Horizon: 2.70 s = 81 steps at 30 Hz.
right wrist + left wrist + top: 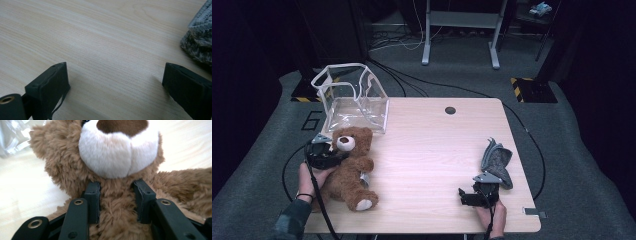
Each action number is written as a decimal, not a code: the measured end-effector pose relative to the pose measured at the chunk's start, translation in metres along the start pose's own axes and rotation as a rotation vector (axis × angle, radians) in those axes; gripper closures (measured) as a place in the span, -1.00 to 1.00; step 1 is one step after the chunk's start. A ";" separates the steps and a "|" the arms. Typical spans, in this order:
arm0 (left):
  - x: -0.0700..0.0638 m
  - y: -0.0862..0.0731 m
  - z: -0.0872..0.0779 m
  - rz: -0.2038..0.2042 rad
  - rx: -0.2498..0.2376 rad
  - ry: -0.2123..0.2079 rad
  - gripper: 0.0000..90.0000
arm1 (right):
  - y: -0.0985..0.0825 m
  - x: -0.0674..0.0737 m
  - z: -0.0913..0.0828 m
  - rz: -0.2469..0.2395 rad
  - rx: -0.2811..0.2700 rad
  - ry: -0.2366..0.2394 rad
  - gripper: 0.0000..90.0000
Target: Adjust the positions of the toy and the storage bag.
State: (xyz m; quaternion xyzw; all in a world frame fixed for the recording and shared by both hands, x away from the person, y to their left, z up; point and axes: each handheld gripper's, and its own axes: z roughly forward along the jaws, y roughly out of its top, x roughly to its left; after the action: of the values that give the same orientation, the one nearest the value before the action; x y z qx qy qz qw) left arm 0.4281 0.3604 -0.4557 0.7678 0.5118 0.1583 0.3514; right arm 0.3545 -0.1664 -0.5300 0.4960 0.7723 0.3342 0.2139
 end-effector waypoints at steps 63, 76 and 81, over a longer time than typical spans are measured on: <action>-0.024 0.125 -0.008 0.003 -0.073 0.127 -0.98 | 0.000 0.000 0.001 -0.002 0.000 0.001 -0.87; -0.019 0.157 0.021 0.016 -0.057 0.179 -0.82 | 0.001 -0.001 0.001 -0.025 -0.002 0.010 -0.86; -0.019 0.165 0.034 0.021 -0.057 0.224 -0.64 | 0.002 0.002 0.002 -0.037 0.002 0.029 -0.86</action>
State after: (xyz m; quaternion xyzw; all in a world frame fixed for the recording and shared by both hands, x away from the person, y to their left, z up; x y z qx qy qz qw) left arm 0.5521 0.2931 -0.3615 0.7404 0.5350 0.2611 0.3121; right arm 0.3564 -0.1635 -0.5299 0.4771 0.7847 0.3364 0.2084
